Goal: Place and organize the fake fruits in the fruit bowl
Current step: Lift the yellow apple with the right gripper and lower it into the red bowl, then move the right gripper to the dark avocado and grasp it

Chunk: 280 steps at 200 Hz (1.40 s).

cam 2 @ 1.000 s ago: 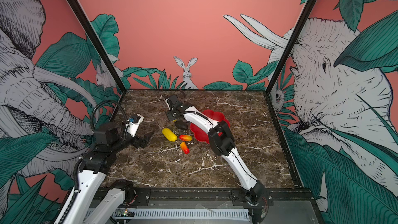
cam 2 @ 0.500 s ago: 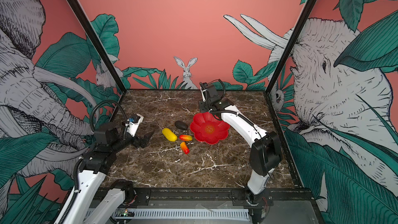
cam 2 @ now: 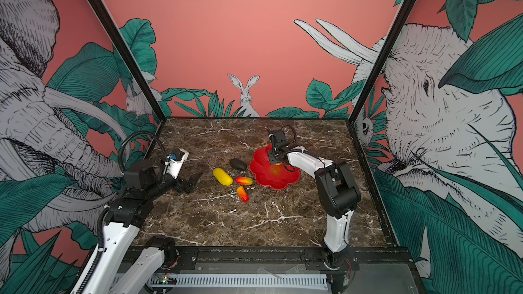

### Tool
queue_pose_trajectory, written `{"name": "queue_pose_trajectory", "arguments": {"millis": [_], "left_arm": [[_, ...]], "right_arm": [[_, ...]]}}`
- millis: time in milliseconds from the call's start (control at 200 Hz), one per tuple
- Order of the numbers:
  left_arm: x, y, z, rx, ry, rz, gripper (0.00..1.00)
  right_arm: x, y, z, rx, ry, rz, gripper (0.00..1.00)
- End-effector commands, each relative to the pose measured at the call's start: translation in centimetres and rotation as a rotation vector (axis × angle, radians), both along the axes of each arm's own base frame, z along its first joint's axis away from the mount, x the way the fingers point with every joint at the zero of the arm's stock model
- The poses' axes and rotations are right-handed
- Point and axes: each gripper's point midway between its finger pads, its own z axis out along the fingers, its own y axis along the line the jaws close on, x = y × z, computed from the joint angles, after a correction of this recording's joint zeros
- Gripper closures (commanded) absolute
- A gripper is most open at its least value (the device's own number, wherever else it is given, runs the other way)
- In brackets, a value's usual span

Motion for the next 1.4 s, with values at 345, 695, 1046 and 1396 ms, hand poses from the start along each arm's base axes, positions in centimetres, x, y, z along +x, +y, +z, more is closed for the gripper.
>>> {"name": "queue_pose_trajectory", "arguments": {"millis": [345, 695, 1046, 1396], "left_arm": [[0.1, 0.1, -0.2, 0.007, -0.002, 0.003, 0.0], [0.2, 0.2, -0.2, 0.011, -0.003, 0.008, 0.0], [0.2, 0.1, -0.1, 0.004, -0.004, 0.002, 0.0], [0.0, 0.1, 0.0, -0.001, -0.011, -0.001, 0.0]], "right_arm": [[2.0, 0.7, -1.8, 0.066, -0.058, -0.045, 0.47], [1.9, 0.0, 3.1, 0.019, -0.111, -0.02, 0.13], [-2.7, 6.5, 10.2, 0.02, -0.159, 0.313, 0.0], [-5.7, 17.6, 6.2, 0.007, -0.105, 0.627, 0.0]]}}
